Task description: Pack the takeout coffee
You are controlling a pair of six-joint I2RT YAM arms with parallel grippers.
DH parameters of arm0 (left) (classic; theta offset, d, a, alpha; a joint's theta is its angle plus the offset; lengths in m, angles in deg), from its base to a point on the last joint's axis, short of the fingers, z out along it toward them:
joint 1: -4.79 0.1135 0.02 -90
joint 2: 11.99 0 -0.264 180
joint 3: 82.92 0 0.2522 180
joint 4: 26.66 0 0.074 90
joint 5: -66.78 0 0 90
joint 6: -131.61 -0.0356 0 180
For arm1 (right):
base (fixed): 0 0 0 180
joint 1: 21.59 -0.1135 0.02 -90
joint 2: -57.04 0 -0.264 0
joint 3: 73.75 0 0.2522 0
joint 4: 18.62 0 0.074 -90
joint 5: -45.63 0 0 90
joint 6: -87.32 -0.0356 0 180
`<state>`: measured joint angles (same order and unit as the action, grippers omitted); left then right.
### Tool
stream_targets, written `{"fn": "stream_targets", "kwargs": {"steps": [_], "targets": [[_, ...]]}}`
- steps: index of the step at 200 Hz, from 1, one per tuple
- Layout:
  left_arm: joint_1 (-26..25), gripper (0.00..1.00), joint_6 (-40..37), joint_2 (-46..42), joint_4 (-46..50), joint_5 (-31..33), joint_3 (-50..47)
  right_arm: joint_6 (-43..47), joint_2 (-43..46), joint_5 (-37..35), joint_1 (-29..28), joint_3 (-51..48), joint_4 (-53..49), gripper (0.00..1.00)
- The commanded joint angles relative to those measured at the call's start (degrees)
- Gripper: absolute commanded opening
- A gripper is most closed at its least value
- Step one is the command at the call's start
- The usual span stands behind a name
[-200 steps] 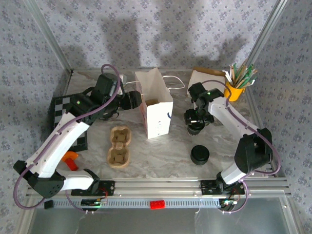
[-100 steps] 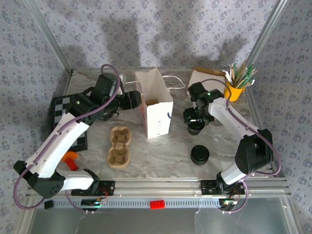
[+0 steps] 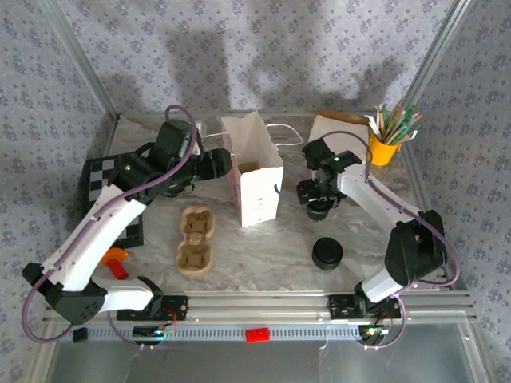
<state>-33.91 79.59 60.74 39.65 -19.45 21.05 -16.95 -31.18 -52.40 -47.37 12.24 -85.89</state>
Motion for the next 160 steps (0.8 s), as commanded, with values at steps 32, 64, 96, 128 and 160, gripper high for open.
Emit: {"fn": "stream_targets", "kwargs": {"steps": [32, 64, 96, 128, 160], "targets": [[-0.2, 0.70, -0.6, -1.1, 0.0, 0.3, 0.8, 1.1, 1.9, -1.5, -0.1, -1.0, -1.1, 0.86], [-0.2, 0.71, -0.7, -1.0, 0.0, 0.4, 0.9, 1.9, 1.6, -0.5, 0.0, -1.2, -1.5, 0.86], [-0.1, 0.71, -0.7, -1.1, 0.3, 0.7, 0.8, 0.2, 1.6, 0.0, 0.1, -1.0, -3.4, 0.90], [-0.1, 0.71, -0.7, -0.9, 0.3, 0.6, 0.8, -3.6, 2.1, -0.8, 0.6, 0.0, -5.4, 0.90], [-0.1, 0.71, -0.8, -1.0, 0.2, 0.6, 0.8, -6.9, 1.8, 0.7, 0.7, 0.1, -5.4, 0.88]]}}
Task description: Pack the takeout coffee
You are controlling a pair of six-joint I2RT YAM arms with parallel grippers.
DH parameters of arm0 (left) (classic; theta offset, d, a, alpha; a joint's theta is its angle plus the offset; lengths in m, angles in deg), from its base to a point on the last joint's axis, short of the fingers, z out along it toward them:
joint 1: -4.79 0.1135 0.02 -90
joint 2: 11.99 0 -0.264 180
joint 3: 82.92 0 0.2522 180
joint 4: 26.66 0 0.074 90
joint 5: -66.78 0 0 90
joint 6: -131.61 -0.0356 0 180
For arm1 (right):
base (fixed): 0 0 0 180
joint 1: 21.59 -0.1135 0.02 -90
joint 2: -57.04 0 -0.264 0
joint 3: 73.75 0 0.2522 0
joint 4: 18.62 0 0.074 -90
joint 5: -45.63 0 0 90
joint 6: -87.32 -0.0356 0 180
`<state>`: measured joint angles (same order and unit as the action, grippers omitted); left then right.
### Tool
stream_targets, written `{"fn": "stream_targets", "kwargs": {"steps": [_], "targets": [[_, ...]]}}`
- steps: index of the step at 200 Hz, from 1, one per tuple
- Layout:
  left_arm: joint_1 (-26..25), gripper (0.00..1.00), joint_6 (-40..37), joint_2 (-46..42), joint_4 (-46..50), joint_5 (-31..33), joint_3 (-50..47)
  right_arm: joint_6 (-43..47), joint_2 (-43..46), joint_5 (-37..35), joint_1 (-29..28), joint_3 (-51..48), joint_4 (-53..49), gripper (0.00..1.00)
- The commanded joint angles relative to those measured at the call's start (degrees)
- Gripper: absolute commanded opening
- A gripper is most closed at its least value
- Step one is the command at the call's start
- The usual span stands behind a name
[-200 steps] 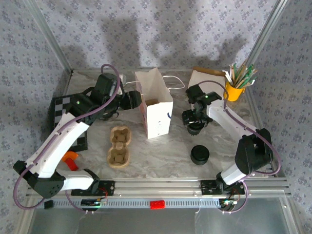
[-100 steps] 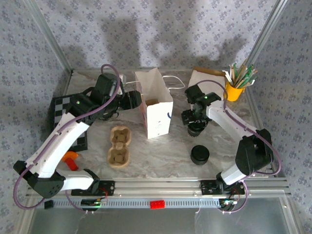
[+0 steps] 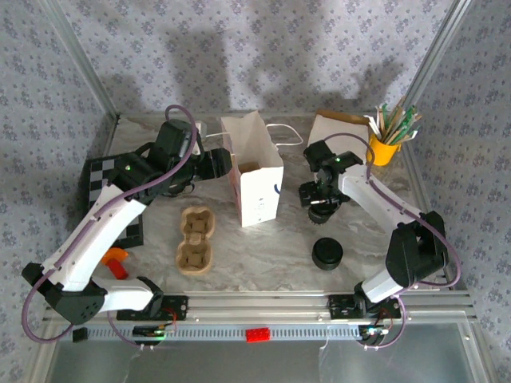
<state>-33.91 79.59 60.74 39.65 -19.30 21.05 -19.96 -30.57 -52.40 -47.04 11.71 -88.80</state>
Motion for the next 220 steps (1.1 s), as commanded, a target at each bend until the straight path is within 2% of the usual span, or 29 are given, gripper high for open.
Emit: {"fn": "stream_targets", "kwargs": {"steps": [1, 68, 134, 220], "targets": [[-0.1, 0.71, -0.8, -1.0, 0.3, 0.4, 0.8, -3.9, 1.2, 0.7, 0.4, 0.6, -2.6, 0.88], [-0.1, 0.71, -0.9, -1.1, 0.4, 0.6, 0.8, -6.3, 2.3, 2.8, 0.5, 1.6, -3.5, 0.92], [-0.2, 0.71, -0.7, -1.0, 0.4, -0.4, 1.3, -8.2, 1.9, 2.8, 2.3, 1.3, -5.1, 0.87], [-0.2, 0.72, -1.1, -0.4, 0.4, -0.3, 1.3, -9.7, 0.1, 2.9, 2.6, 2.0, -4.4, 0.85]]}}
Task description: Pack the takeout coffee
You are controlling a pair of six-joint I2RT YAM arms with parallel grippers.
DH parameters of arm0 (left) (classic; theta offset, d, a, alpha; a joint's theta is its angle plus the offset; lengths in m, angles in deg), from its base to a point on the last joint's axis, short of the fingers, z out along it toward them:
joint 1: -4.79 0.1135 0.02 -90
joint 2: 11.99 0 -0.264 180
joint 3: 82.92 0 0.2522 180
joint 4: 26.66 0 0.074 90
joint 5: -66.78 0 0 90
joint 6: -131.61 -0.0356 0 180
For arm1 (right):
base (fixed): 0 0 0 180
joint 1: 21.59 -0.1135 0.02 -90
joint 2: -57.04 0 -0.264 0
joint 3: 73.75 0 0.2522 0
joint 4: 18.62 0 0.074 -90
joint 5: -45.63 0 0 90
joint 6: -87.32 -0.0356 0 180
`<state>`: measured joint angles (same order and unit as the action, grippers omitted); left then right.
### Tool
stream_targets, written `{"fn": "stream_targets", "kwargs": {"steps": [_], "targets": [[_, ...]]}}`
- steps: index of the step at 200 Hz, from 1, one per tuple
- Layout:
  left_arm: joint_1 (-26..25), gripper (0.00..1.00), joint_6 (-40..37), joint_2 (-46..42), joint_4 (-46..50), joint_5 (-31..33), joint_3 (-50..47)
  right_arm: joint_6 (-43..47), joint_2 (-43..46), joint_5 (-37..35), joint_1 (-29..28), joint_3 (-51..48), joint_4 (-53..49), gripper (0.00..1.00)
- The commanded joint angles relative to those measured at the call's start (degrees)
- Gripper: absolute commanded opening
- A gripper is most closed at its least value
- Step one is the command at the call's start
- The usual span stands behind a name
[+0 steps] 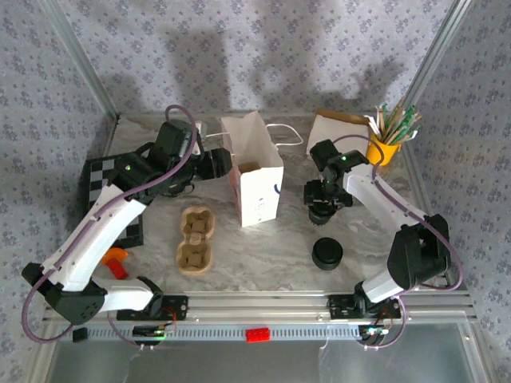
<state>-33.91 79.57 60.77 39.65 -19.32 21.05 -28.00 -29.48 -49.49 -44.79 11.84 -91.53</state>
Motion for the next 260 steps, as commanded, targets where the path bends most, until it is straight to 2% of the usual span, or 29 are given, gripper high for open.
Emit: {"fn": "stream_targets", "kwargs": {"steps": [1, 75, 119, 139, 162, 210, 260], "targets": [[-0.2, 0.72, -1.0, -0.4, 0.4, -0.3, 1.3, -1.7, -1.0, 0.0, 0.3, 1.9, -1.6, 0.86], [-0.2, 0.72, -1.1, -0.3, 0.7, 0.1, 1.4, -2.5, -3.5, -0.3, 0.3, 3.8, -2.7, 0.80], [-0.2, 0.72, -1.2, -0.2, 0.8, 0.0, 1.7, -3.2, -4.7, -1.4, -0.1, 4.2, -4.1, 0.80], [-0.2, 0.72, -1.2, 0.0, 1.1, -0.2, 1.9, -3.2, -4.5, -1.0, 0.0, 4.1, -4.6, 0.77], [-0.2, 0.72, -1.2, 0.0, 1.5, -0.3, 2.2, -2.6, -3.8, -0.8, 0.0, 4.3, -4.6, 0.68], [-0.4, 0.73, -0.8, -0.5, 2.8, -0.1, 3.2, -0.2, -2.5, -0.7, 0.3, 6.3, -6.9, 0.66], [-3.4, 0.74, 0.9, -1.2, 4.7, 1.9, 3.5, 0.3, -0.8, -0.1, 0.5, 9.8, -13.4, 0.65]]}}
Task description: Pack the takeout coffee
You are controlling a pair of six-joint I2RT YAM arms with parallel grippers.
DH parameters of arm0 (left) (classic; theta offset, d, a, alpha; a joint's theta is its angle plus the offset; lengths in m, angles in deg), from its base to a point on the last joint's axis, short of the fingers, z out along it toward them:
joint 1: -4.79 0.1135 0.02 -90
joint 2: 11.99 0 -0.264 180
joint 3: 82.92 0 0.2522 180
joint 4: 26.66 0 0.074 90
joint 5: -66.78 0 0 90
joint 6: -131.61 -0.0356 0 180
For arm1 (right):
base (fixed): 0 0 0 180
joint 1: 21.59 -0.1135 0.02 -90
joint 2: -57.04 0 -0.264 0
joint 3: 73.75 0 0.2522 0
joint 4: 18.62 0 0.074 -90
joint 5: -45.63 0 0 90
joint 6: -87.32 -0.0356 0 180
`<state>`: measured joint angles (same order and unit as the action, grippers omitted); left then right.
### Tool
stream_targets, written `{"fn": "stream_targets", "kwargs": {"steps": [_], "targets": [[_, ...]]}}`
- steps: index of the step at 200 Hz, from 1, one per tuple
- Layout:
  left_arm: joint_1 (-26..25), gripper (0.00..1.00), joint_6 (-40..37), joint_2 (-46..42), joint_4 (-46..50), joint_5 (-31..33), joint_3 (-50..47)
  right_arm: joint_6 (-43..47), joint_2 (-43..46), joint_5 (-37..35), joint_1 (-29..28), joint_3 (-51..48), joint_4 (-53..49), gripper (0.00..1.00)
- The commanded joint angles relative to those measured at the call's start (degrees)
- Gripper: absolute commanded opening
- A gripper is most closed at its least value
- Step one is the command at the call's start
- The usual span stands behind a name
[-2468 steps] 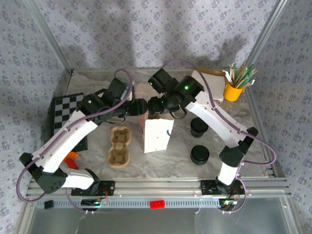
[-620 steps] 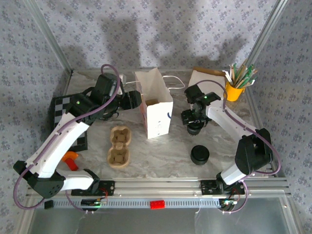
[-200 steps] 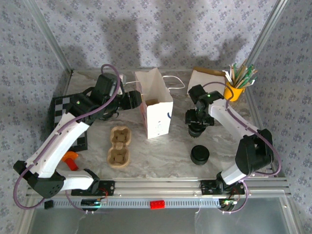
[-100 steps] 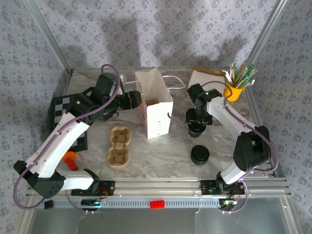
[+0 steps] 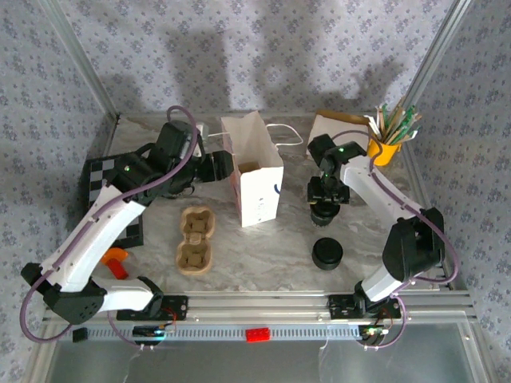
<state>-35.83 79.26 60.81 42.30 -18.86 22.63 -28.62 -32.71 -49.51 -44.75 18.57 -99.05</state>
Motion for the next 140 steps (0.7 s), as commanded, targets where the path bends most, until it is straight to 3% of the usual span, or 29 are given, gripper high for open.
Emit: {"fn": "stream_targets", "kwargs": {"steps": [1, 98, 140], "targets": [[-1.5, 0.74, 1.2, -1.2, 2.1, 1.4, 2.0, 0.9, 2.5, -0.1, 0.5, 3.2, -6.0, 0.65], [-4.3, 0.74, 1.4, 5.8, -4.3, 0.1, 3.0, 2.6, 7.7, 0.4, -0.5, 13.6, -15.8, 0.65], [-4.3, 0.65, -0.3, 10.9, -3.5, 2.0, 7.0, 3.1, 8.7, 0.1, -2.0, 18.4, -18.8, 0.65]]}}
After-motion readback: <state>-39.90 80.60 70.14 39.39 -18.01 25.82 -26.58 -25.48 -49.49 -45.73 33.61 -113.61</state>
